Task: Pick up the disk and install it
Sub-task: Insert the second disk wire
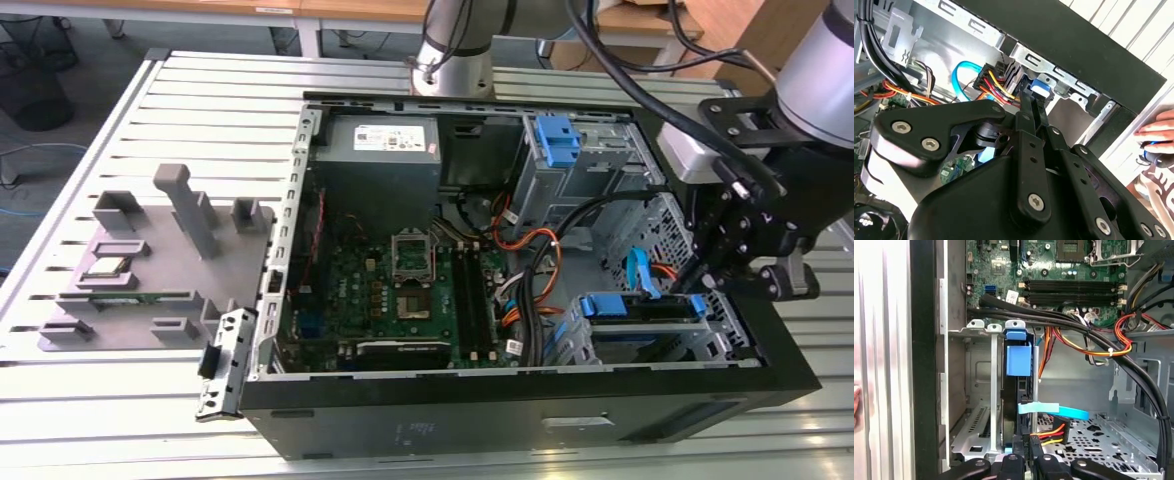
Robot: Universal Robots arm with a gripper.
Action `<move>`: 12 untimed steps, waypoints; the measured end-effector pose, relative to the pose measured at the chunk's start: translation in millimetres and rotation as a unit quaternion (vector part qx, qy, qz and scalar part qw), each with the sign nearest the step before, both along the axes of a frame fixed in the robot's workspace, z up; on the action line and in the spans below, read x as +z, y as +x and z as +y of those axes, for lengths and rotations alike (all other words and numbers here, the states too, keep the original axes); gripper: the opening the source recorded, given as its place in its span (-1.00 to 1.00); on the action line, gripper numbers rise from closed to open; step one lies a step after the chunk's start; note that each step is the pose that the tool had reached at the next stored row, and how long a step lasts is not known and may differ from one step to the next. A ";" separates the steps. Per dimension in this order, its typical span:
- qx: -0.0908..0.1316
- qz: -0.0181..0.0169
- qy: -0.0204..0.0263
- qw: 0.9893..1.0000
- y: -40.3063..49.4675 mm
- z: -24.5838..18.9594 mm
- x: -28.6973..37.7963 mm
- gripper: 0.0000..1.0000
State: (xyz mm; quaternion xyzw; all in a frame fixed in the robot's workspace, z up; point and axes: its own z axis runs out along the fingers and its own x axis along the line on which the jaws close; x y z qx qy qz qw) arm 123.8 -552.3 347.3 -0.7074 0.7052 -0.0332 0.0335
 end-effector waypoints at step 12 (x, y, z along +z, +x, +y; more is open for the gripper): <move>0.000 -0.021 0.004 1.000 -9.2 -0.2 -4.9 -0.66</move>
